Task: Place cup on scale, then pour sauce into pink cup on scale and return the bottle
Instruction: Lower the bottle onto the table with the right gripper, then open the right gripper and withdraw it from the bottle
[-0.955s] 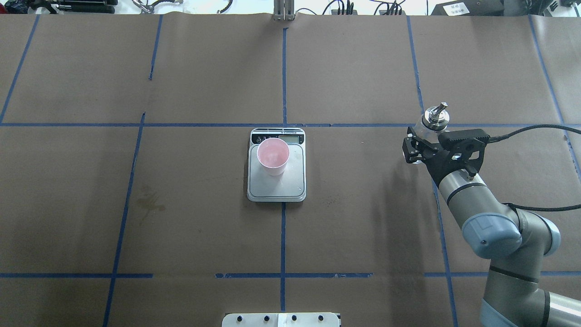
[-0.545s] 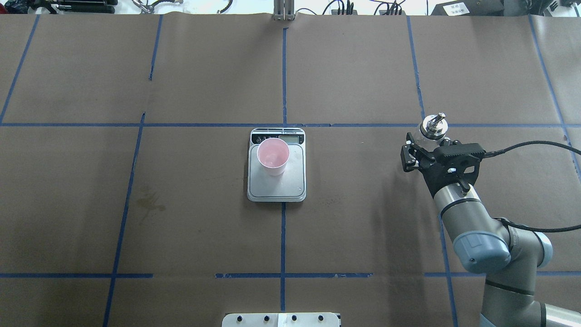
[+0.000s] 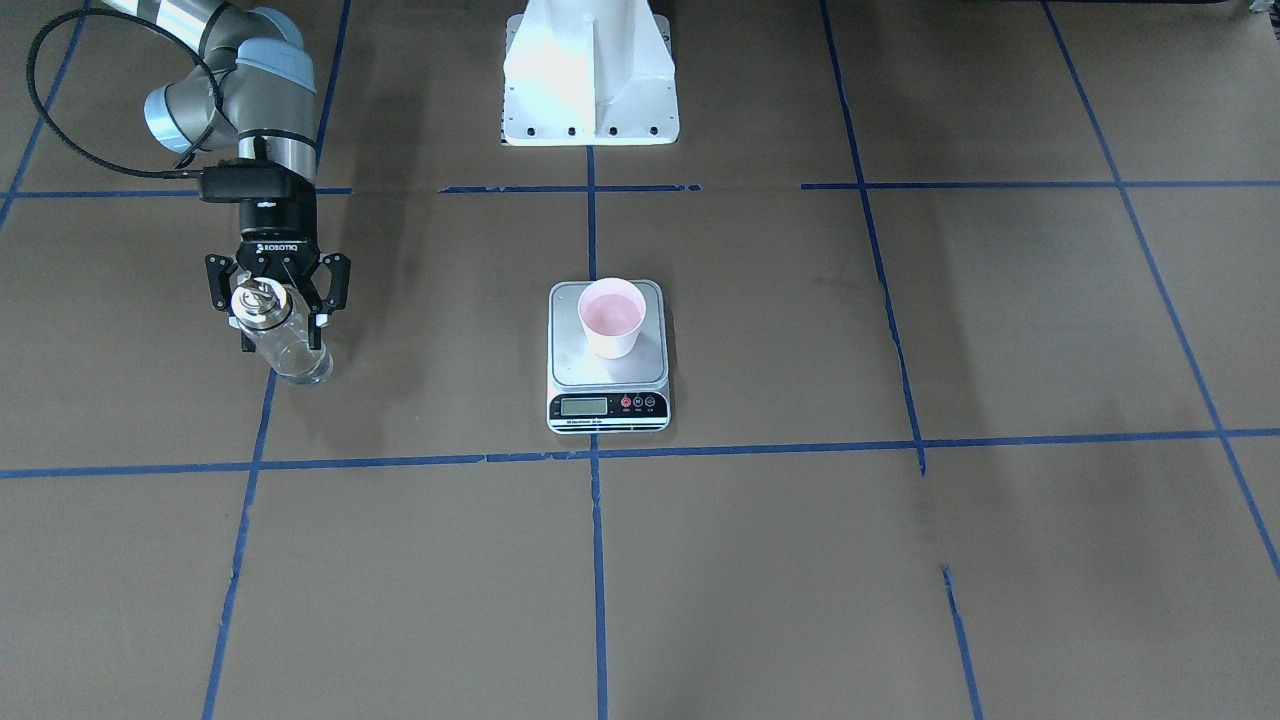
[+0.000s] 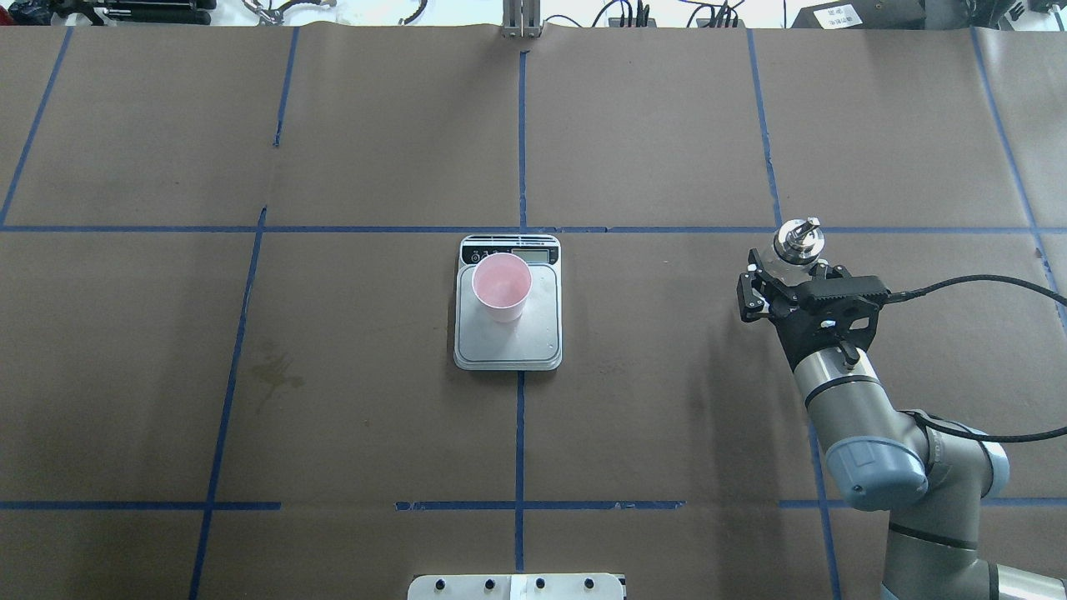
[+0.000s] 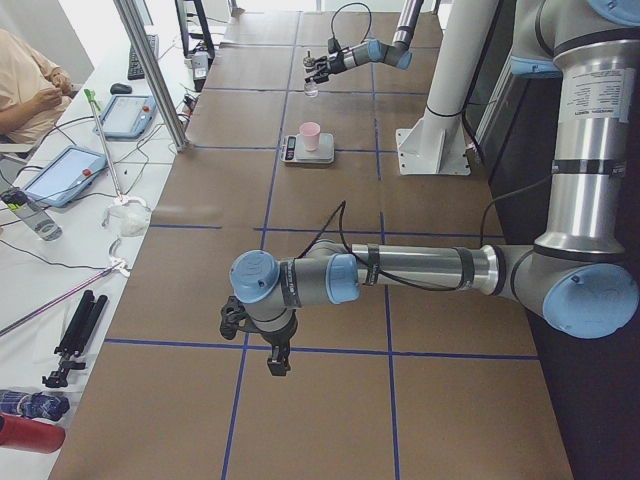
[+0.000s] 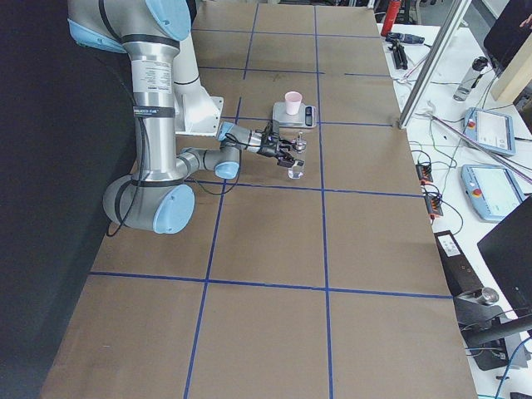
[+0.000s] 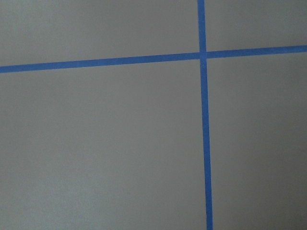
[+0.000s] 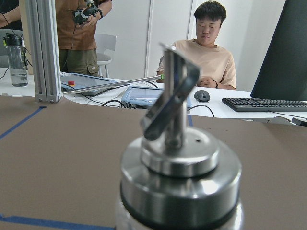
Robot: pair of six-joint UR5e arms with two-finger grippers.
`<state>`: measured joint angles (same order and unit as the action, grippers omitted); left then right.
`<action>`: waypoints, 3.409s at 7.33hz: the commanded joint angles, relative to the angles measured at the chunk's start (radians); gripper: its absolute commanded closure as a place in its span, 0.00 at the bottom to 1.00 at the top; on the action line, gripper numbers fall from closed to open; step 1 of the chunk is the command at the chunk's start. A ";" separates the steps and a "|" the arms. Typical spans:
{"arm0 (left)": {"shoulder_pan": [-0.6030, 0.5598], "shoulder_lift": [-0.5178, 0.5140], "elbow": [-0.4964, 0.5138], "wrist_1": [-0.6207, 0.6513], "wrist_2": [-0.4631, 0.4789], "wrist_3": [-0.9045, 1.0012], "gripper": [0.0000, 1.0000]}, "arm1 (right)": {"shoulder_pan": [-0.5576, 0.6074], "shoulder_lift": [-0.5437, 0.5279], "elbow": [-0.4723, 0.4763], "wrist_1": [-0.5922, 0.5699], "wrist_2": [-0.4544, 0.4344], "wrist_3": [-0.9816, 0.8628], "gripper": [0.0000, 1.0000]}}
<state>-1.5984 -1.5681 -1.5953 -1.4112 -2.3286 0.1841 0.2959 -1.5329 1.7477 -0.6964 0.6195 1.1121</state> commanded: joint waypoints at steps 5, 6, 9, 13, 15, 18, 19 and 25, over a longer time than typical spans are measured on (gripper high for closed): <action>0.002 -0.006 0.000 0.000 0.000 0.000 0.00 | 0.000 -0.001 -0.013 0.003 -0.003 0.002 0.08; 0.002 -0.006 0.000 0.000 0.000 0.000 0.00 | 0.000 -0.003 -0.017 0.003 -0.004 0.002 0.07; 0.002 -0.006 0.000 0.000 0.000 0.000 0.00 | 0.000 -0.003 -0.022 0.005 -0.004 0.003 0.00; 0.002 -0.006 0.000 0.000 0.000 0.000 0.00 | -0.011 -0.001 -0.014 0.085 -0.061 -0.011 0.00; 0.002 -0.006 0.000 0.000 0.000 0.000 0.00 | -0.020 -0.001 -0.011 0.087 -0.077 -0.037 0.00; 0.002 -0.006 0.000 -0.002 0.000 0.000 0.00 | -0.066 -0.003 -0.020 0.092 -0.130 -0.092 0.00; 0.002 -0.006 0.002 -0.002 0.000 0.000 0.00 | -0.089 -0.004 -0.022 0.094 -0.150 -0.087 0.00; 0.002 -0.004 0.000 -0.002 -0.002 0.000 0.00 | -0.268 -0.124 -0.033 0.306 -0.326 -0.081 0.00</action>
<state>-1.5969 -1.5729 -1.5952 -1.4128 -2.3299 0.1847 0.0569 -1.6467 1.7169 -0.4303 0.3222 1.0321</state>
